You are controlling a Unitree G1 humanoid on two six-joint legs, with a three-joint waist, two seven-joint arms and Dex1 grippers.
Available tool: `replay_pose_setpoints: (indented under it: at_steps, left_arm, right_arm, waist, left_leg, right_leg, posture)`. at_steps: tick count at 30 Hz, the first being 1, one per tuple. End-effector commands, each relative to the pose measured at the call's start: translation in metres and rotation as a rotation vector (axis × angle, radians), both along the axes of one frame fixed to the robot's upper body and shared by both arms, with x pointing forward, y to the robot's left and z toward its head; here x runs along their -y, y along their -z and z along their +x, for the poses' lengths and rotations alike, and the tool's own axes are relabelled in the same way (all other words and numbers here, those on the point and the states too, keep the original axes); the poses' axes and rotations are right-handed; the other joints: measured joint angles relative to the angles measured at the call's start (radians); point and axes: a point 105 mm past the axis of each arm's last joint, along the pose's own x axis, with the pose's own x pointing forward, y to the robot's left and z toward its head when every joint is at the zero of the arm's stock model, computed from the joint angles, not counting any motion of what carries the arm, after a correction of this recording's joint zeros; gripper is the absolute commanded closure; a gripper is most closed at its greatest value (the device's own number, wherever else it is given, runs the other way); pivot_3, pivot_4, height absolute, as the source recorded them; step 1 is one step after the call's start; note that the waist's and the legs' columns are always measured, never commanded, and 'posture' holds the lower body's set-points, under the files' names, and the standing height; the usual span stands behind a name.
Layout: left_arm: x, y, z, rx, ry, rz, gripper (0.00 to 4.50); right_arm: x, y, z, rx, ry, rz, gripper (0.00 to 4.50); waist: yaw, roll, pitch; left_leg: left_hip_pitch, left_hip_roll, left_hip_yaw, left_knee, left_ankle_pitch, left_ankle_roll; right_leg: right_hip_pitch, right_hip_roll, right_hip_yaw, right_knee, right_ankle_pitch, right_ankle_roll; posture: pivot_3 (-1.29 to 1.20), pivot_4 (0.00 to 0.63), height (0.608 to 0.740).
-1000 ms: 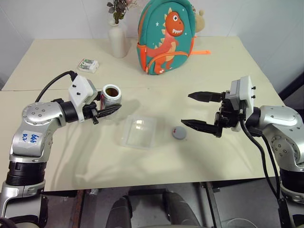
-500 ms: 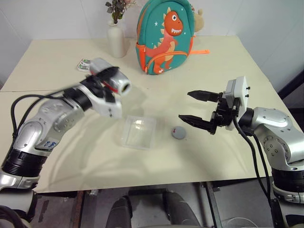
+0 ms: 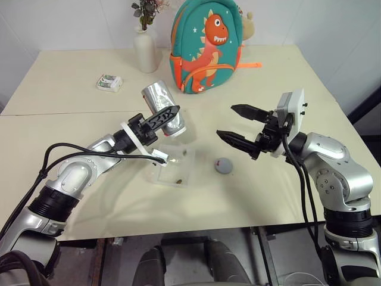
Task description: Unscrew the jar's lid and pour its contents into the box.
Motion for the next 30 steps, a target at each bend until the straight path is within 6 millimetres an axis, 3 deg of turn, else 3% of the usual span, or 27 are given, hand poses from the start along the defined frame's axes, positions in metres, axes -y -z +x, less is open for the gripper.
replay_pose_setpoints:
  at_steps: [1, 4, 7, 9, 11, 14, 20, 25, 30]
  left_arm:
    - [-0.002, -0.017, -0.003, 0.008, 0.021, -0.075, 2.51]
    - [-0.007, -0.02, -0.005, -0.098, 0.039, -0.16, 2.51]
    - [-0.029, -0.02, 0.005, -0.328, -0.006, -0.397, 2.51]
    - [-0.055, -0.022, 0.017, -0.503, -0.074, -0.661, 2.51]
    - [-0.084, -0.01, 0.031, -0.73, -0.146, -0.965, 2.51]
    - [-0.109, 0.005, 0.038, -0.961, -0.142, -1.329, 2.51]
    - [-0.168, 0.025, 0.043, -1.075, -0.054, -1.916, 2.51]
    - [-0.19, 0.031, 0.041, -1.034, 0.125, -2.06, 2.51]
    - [-0.192, 0.05, 0.042, -1.042, 0.092, -2.051, 2.51]
  right_arm:
    - [0.003, -0.015, -0.003, 0.057, 0.004, 0.04, 0.03]
    - [0.003, -0.015, -0.002, 0.056, 0.001, 0.039, 0.03]
    - [0.003, -0.013, -0.001, 0.054, -0.002, 0.038, 0.03]
    - [0.003, -0.012, -0.001, 0.053, -0.005, 0.035, 0.03]
    - [0.002, -0.012, 0.0, 0.052, -0.008, 0.035, 0.03]
    - [0.002, -0.011, -0.001, 0.05, -0.015, 0.034, 0.03]
    - [-0.003, -0.009, -0.005, 0.034, -0.047, 0.013, 0.03]
    - [-0.005, -0.009, -0.007, 0.032, -0.053, 0.004, 0.03]
    - [-0.007, -0.011, -0.008, 0.035, -0.057, 0.0, 0.03]
  waist:
    - [0.001, 0.0, 0.0]
    - [0.002, 0.0, 0.0]
    - [0.0, 0.0, 0.0]
    - [0.0, 0.0, 0.0]
    - [0.0, 0.0, 0.0]
    - [-0.001, 0.0, 0.0]
    - [-0.004, 0.0, 0.0]
    - [0.0, 0.0, 0.0]
    - [0.001, -0.002, -0.002]
  left_leg:
    - [0.0, 0.0, 0.0, 0.0, 0.0, 0.0]
    - [0.0, 0.0, 0.0, 0.001, 0.0, 0.0]
    - [0.0, 0.0, 0.0, 0.001, 0.0, 0.0]
    - [0.0, 0.0, 0.0, 0.001, 0.0, 0.0]
    - [0.0, 0.0, 0.0, 0.002, 0.0, 0.0]
    - [0.0, 0.0, 0.0, 0.004, 0.0, 0.0]
    - [0.0, 0.0, -0.001, 0.009, 0.0, 0.0]
    - [0.0, 0.0, -0.002, 0.01, 0.0, 0.0]
    - [0.0, 0.0, -0.002, 0.01, 0.0, 0.0]
  right_leg:
    - [0.0, 0.0, 0.0, 0.0, 0.0, 0.0]
    - [0.0, 0.0, 0.0, 0.0, 0.0, 0.0]
    - [0.0, 0.0, 0.0, 0.001, 0.0, 0.0]
    - [0.0, 0.0, 0.0, 0.002, 0.0, 0.0]
    - [0.0, 0.0, 0.0, 0.003, 0.0, 0.0]
    - [0.0, 0.001, -0.001, 0.004, 0.0, 0.0]
    - [0.001, 0.001, -0.001, 0.006, 0.0, 0.0]
    - [0.002, 0.001, -0.001, 0.005, 0.001, 0.001]
    - [0.003, 0.001, -0.001, 0.004, 0.002, 0.001]
  posture:
    - [0.0, 0.15, 0.74]
    - [0.0, 0.15, 0.74]
    - [0.0, 0.15, 0.74]
    - [0.0, 0.15, 0.74]
    - [0.0, 0.15, 0.74]
    - [0.0, 0.15, 0.74]
    - [0.0, 0.15, 0.74]
    - [0.0, 0.15, 0.74]
    - [0.0, 0.15, 0.74]
